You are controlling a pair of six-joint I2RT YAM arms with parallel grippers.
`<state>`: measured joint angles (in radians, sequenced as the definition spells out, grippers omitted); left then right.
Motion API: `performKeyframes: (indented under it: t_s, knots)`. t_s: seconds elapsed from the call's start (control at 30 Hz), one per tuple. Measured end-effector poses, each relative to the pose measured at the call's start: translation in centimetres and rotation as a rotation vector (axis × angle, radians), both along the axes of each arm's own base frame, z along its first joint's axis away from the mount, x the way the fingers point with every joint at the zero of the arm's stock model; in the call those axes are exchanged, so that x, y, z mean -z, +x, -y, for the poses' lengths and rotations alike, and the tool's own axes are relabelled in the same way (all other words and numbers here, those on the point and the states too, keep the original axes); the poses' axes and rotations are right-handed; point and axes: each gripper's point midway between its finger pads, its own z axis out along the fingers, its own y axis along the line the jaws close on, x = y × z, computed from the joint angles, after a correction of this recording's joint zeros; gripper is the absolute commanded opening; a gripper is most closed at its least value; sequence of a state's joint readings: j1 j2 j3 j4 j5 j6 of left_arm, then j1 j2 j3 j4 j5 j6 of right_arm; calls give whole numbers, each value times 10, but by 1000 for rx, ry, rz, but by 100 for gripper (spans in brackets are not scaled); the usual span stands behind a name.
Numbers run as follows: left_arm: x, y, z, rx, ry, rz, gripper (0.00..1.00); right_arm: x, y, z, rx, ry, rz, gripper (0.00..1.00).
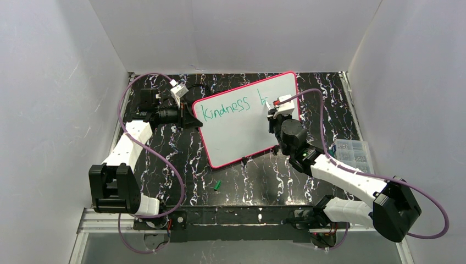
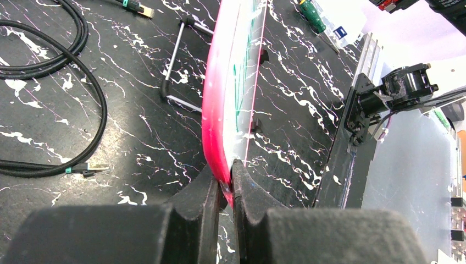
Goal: Write a sentence on the whiteboard
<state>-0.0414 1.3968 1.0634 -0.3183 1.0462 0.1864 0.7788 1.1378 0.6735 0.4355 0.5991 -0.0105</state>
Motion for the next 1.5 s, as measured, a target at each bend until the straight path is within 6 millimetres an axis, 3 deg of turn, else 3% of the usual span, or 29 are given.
performKeyframes:
  t_s: [0.77, 1.5]
  knots:
    - [0, 0, 0, 0, 0, 0, 0, -6, 10, 10, 52, -8, 13, 1]
    - [0, 0, 0, -1, 1, -1, 0, -18, 10, 0, -9, 11, 31, 1]
